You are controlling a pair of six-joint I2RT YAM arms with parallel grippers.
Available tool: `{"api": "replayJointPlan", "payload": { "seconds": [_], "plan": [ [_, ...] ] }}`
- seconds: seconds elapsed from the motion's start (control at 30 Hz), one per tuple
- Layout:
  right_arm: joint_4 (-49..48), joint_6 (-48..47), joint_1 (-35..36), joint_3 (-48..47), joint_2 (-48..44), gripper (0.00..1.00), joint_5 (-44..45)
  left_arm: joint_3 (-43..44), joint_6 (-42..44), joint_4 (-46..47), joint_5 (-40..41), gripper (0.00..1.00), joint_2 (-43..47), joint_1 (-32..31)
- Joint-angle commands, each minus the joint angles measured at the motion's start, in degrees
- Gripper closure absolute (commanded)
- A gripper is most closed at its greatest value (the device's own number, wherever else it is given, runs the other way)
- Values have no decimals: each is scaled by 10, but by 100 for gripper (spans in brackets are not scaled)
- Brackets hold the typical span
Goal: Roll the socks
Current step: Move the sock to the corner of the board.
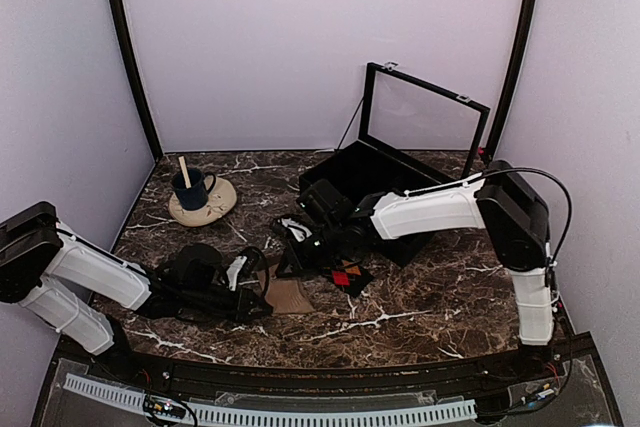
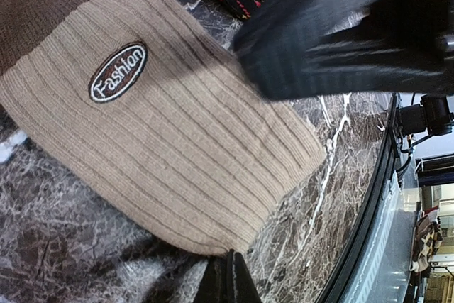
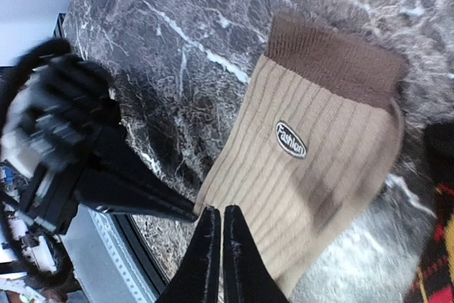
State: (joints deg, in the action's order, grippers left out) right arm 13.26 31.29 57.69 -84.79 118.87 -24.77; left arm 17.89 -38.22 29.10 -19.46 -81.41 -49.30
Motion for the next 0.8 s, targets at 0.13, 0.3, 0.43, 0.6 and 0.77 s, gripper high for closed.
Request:
{"api": "replayJointPlan", "payload": {
  "seconds": [0.13, 0.3, 0.43, 0.6, 0.77],
  "plan": [
    [-98, 62, -12, -35, 85, 97, -80, 14, -5, -2, 8, 100, 15, -2],
    [-130, 73, -24, -9, 110, 98, -72, 19, -4, -17, 11, 100, 22, -2],
    [-171, 85, -31, 42, 114, 98, -60, 21, -2, -37, 16, 100, 37, -2],
    [-218, 104, -31, 100, 108, 98, -54, 24, -1, -78, 30, 87, 64, -2],
    [-246, 122, -21, 142, 95, 98, -39, 21, -6, -134, 66, 69, 136, -2]
  ]
}}
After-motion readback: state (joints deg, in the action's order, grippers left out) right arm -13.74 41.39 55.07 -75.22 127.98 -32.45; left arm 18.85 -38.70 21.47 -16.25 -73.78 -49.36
